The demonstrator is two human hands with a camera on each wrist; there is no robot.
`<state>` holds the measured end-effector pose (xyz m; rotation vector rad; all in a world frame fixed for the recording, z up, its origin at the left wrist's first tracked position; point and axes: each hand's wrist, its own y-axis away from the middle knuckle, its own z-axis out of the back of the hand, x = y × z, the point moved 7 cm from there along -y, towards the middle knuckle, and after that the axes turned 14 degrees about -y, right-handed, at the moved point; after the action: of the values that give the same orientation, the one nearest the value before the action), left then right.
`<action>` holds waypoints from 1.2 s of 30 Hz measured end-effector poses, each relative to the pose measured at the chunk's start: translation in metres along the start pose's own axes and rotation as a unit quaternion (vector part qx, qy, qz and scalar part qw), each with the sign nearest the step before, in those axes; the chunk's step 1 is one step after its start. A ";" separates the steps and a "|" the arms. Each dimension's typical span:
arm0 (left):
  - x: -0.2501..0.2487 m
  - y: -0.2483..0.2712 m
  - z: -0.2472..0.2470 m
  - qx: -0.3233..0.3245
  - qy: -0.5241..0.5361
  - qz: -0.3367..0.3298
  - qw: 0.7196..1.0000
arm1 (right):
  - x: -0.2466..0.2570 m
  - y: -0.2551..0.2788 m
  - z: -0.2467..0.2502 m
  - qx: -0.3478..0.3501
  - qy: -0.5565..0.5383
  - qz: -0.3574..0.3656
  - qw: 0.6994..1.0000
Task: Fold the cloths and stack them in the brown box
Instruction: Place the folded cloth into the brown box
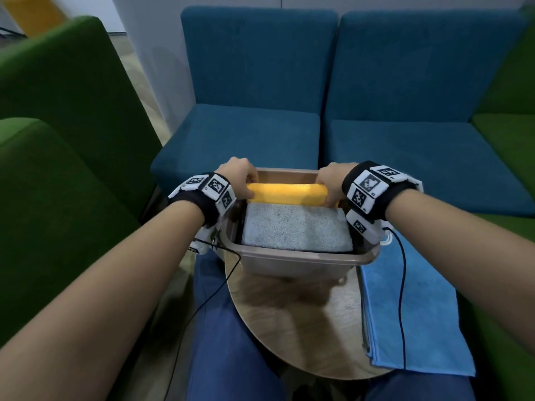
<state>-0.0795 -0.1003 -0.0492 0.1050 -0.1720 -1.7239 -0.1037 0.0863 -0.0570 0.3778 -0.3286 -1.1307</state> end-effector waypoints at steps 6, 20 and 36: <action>-0.005 0.037 0.040 -0.102 0.066 -0.010 0.993 | -0.017 0.055 0.019 -0.160 -0.091 0.045 0.982; -0.054 0.086 -0.045 -0.099 0.070 0.028 0.992 | -0.004 0.095 -0.078 -0.154 -0.153 0.066 0.974; -0.001 0.100 -0.052 -0.148 0.229 0.336 0.902 | 0.019 0.125 -0.065 -0.236 -0.164 0.092 0.953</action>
<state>0.0270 -0.1178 -0.0830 0.1977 0.3698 -0.9789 0.0328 0.1238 -0.0571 -0.2629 -0.3617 -1.0476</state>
